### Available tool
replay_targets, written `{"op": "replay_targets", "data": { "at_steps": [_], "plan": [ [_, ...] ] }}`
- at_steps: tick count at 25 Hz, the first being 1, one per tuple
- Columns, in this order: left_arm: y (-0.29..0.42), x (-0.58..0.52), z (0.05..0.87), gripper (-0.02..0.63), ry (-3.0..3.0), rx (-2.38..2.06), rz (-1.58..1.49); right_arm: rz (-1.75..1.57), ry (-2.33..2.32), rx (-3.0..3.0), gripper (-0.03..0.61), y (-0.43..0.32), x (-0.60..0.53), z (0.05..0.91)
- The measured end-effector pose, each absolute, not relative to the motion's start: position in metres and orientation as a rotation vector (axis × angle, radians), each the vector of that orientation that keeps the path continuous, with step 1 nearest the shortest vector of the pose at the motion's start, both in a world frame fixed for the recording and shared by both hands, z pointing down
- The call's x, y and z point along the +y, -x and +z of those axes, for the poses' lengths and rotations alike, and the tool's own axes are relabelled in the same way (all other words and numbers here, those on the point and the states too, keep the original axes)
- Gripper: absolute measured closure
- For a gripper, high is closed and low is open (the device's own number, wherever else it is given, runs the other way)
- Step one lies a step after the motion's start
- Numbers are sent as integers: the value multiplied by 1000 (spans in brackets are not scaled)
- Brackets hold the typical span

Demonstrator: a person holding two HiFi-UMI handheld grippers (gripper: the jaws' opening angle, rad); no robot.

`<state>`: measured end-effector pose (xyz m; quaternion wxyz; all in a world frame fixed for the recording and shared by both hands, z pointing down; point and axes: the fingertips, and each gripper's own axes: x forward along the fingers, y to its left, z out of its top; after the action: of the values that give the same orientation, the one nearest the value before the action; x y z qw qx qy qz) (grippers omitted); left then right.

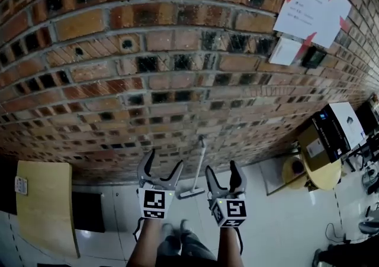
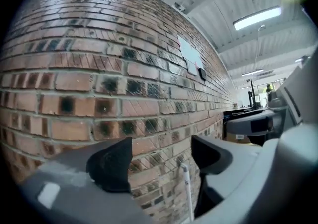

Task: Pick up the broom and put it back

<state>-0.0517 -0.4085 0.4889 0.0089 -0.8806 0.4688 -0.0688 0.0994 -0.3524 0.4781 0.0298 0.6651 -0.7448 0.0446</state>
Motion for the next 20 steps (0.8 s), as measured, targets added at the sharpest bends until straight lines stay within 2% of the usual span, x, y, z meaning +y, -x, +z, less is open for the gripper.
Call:
{"op": "replay_targets", "data": {
  "at_steps": [10, 15, 20],
  "plan": [
    [-36, -430, 567, 236, 2909, 1227, -433, 370, -2103, -2147, 256, -179, -358, 582],
    [-56, -442, 608, 237, 2931, 1174, -522, 454, -1972, -2197, 259, -177, -382, 652],
    [-47, -453, 630, 238, 2938, 1200, -581, 540, -1813, -2224, 267, -154, -428, 730]
  ]
}}
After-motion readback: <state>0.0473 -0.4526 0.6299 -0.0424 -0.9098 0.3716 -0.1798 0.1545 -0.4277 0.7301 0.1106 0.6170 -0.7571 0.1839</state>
